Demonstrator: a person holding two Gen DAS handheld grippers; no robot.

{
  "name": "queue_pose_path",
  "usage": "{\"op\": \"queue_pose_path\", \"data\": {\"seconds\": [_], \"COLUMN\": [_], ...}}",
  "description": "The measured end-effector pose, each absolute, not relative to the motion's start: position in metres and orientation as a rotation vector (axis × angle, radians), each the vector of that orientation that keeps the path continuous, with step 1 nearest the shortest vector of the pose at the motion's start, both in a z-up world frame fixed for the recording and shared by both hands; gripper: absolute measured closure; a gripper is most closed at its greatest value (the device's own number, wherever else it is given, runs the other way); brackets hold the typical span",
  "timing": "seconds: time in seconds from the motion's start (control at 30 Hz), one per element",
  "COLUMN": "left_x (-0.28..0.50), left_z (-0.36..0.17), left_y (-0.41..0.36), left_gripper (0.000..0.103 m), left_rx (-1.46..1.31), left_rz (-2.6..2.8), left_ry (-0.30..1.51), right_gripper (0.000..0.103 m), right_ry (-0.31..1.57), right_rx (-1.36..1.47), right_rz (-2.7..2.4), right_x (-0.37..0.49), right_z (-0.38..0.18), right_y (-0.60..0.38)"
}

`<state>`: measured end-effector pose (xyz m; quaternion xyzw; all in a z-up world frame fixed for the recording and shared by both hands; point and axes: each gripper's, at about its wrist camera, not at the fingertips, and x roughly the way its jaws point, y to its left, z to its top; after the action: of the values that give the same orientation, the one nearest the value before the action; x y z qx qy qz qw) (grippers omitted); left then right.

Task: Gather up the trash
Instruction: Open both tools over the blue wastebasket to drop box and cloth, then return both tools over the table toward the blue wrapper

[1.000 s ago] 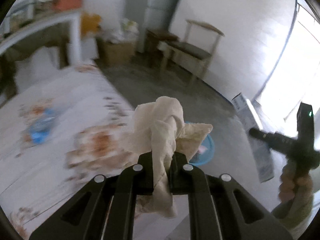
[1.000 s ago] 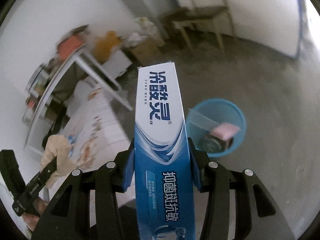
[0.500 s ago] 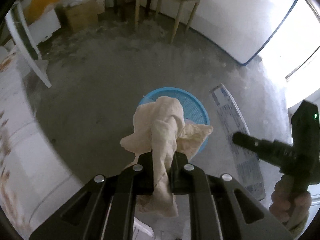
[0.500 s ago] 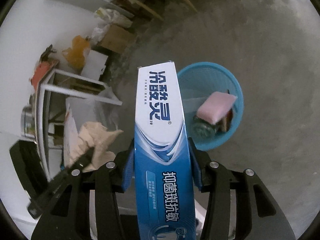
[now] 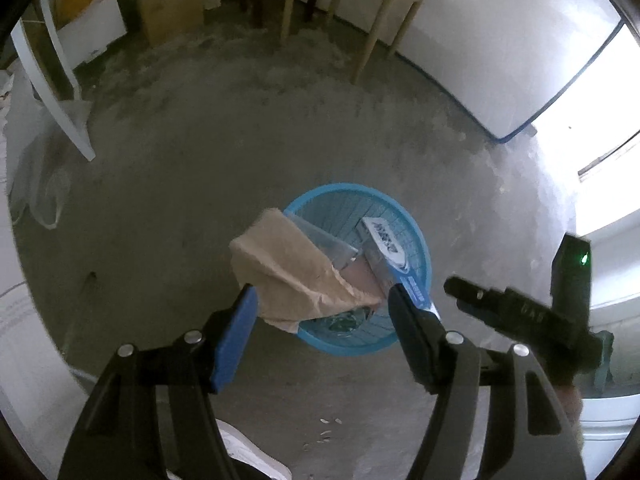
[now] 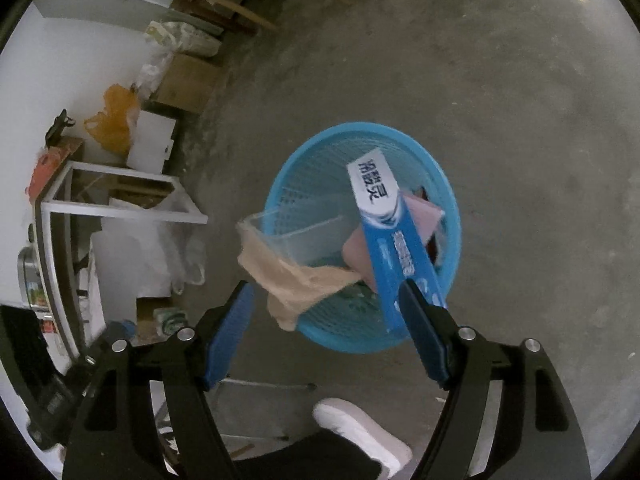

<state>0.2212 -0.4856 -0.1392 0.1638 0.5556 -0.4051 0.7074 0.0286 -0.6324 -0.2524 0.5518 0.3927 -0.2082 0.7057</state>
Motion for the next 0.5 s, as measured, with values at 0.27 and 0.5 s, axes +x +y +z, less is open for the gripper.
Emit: {"op": "queue_pose_path", "data": {"seconds": [0.27, 0.5], "left_x": [0.219, 0.217], "left_z": [-0.065, 0.007], "left_y": [-0.435, -0.339], "left_gripper": [0.038, 0.036], "left_rx": [0.265, 0.259], "left_rz": [-0.976, -0.946], "left_ry": [1.103, 0.927], "right_gripper": [0.036, 0.043], "right_ry": [0.85, 0.968], "right_rx": [1.106, 0.871], "right_rz": [-0.426, -0.235], "right_x": [0.02, 0.097], "right_z": [-0.228, -0.232], "right_y": [-0.61, -0.548]}}
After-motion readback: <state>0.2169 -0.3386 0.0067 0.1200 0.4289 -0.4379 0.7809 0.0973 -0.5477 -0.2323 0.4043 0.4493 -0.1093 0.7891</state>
